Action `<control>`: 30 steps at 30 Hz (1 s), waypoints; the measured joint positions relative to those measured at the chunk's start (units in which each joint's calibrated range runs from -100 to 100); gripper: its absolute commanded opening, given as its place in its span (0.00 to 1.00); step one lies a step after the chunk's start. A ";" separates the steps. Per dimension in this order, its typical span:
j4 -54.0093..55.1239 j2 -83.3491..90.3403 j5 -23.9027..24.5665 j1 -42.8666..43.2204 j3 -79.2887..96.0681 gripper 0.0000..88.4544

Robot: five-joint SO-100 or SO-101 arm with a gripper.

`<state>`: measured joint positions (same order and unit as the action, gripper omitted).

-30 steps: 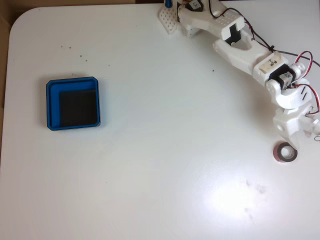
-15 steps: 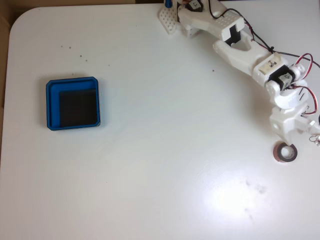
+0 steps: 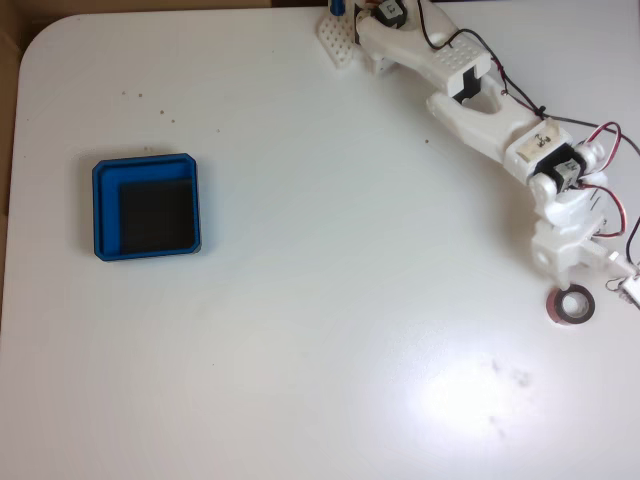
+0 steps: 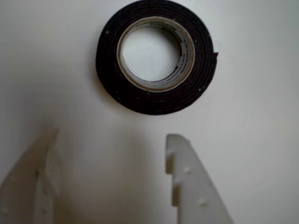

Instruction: Pick the red roll and drop it in the blue box

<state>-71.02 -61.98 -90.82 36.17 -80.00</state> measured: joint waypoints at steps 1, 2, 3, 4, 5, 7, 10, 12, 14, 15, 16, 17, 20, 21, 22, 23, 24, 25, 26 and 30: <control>0.00 -0.93 0.00 0.00 -0.72 0.23; 0.00 -1.95 0.00 0.00 -1.52 0.23; 0.00 -2.79 0.00 0.00 -2.24 0.23; 0.00 -3.90 0.00 0.00 -2.87 0.23; 0.00 -4.57 0.00 0.00 -3.23 0.23; 0.08 -5.17 0.00 -0.10 -4.04 0.23; 1.89 -5.33 0.00 0.00 -4.93 0.23; 3.69 -5.33 0.00 0.00 -5.02 0.23; 5.34 -5.33 0.00 0.00 -5.02 0.23; 6.08 -5.33 0.00 0.00 -5.02 0.23; 6.65 -5.33 0.00 0.00 -5.02 0.23; 7.06 -5.33 0.00 0.00 -5.02 0.23; 7.39 -5.33 0.00 0.00 -5.02 0.23; 7.39 -5.76 0.00 0.00 -5.02 0.23; 7.47 -6.27 0.00 0.00 -5.02 0.23; 7.47 -6.94 0.00 0.00 -5.02 0.23; 7.47 -7.54 0.00 0.00 -5.02 0.23; 7.47 -7.96 0.00 0.00 -5.02 0.23; 7.47 -8.30 0.00 0.00 -5.02 0.23; 7.47 -8.55 0.00 0.00 -5.02 0.23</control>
<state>-63.55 -70.53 -90.82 36.17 -85.02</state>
